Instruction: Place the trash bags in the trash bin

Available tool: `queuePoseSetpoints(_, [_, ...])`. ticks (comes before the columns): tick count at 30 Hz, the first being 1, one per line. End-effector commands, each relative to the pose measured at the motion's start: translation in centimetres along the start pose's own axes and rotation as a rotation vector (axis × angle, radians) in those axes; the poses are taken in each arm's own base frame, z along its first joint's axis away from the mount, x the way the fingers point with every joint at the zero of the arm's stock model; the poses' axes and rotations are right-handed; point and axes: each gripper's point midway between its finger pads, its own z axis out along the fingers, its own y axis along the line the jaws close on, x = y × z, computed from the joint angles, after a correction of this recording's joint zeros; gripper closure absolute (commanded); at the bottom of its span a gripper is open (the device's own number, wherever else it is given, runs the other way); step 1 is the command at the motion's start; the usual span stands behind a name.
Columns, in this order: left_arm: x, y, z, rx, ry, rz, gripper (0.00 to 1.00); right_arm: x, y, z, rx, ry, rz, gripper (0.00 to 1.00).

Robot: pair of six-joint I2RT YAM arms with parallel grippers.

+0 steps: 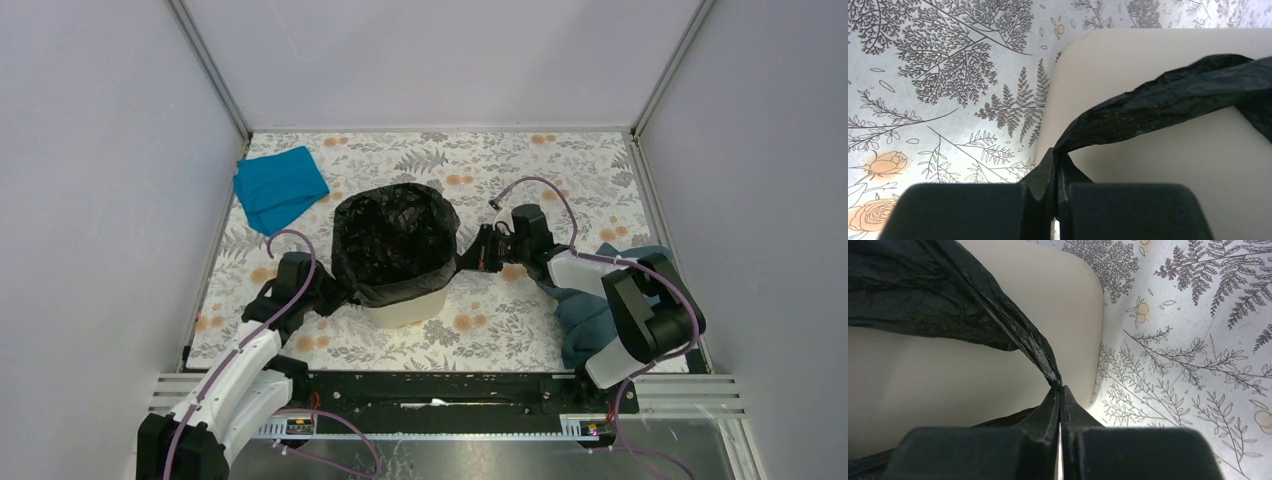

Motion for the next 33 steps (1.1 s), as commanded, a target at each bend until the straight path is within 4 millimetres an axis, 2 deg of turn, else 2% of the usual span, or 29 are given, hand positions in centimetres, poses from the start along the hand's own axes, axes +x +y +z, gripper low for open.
queuePoseSetpoints(1, [0.2, 1.0, 0.9, -0.042, 0.005, -0.053, 1.00, -0.7, 0.4, 1.2, -0.086, -0.043, -0.011, 1.00])
queuePoseSetpoints(6, [0.9, 1.7, 1.4, -0.069, 0.036, -0.067, 1.00, -0.3, 0.1, 1.7, -0.104, -0.035, 0.025, 1.00])
queuePoseSetpoints(12, [0.0, 1.9, -0.2, -0.089, -0.032, -0.100, 1.00, 0.2, -0.7, 1.5, -0.061, -0.032, 0.021, 0.99])
queuePoseSetpoints(18, [1.2, 2.7, 0.5, -0.100, 0.018, -0.131, 0.98, 1.4, -2.6, 2.6, -0.028, 0.007, 0.093, 0.96])
queuePoseSetpoints(22, [0.7, 3.0, -0.6, -0.164, 0.002, -0.131, 0.97, 0.8, -1.9, 1.9, -0.019, -0.018, 0.070, 0.90])
queuePoseSetpoints(24, [-0.2, 2.4, -1.9, -0.168, -0.032, -0.143, 0.87, 0.2, -1.4, 1.4, 0.001, -0.030, 0.038, 0.85])
queuePoseSetpoints(28, [-2.5, 0.3, -5.8, -0.154, -0.122, -0.159, 0.40, -1.0, -0.6, -0.1, 0.062, -0.038, -0.027, 0.62])
queuePoseSetpoints(29, [-3.2, 0.0, -7.0, -0.159, -0.157, -0.160, 0.32, -1.5, -0.3, -0.5, 0.081, -0.048, -0.051, 0.54])
queuePoseSetpoints(33, [-6.4, -0.7, -12.4, -0.180, -0.333, -0.155, 0.08, -3.1, 0.2, -2.3, 0.169, -0.092, -0.124, 0.37])
